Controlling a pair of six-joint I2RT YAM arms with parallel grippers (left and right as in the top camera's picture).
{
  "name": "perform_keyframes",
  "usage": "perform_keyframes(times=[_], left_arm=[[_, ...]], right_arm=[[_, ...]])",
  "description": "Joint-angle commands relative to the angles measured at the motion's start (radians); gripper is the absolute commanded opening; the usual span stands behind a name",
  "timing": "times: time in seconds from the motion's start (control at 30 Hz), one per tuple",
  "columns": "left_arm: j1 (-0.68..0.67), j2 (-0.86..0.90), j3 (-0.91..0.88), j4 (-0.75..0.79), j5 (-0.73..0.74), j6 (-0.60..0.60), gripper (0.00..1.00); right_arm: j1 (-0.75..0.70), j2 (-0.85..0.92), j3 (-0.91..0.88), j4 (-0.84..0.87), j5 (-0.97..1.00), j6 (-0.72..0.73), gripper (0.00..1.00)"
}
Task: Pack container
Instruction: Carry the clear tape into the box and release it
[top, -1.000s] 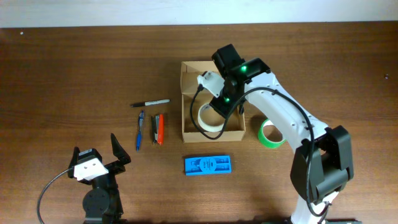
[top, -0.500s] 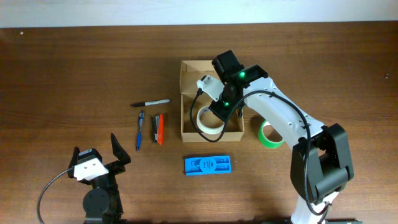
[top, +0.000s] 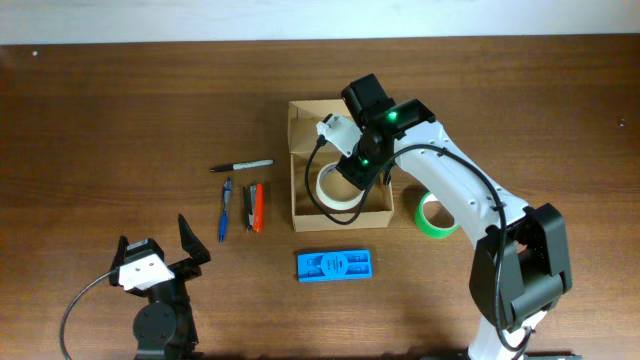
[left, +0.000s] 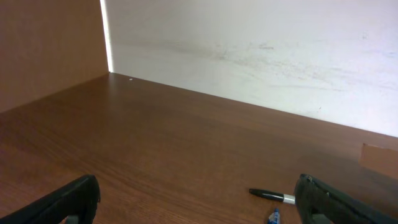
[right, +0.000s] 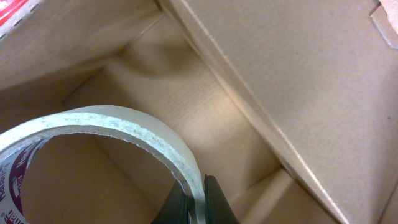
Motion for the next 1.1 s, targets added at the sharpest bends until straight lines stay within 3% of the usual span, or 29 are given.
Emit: perform_keyframes(times=[0.0,1.07], left_arm=[[0.005,-0.007,-0.003,-0.005,0.011,0.005,1.00],[0.005,-0.007,-0.003,-0.005,0.011,0.005,1.00]], right_arm=[[0.010,-0.025,0.024,0.008,0.034,-0.010,0.04],[0.012,0.010,-0.062,0.127,0.039,-0.047,0.04]])
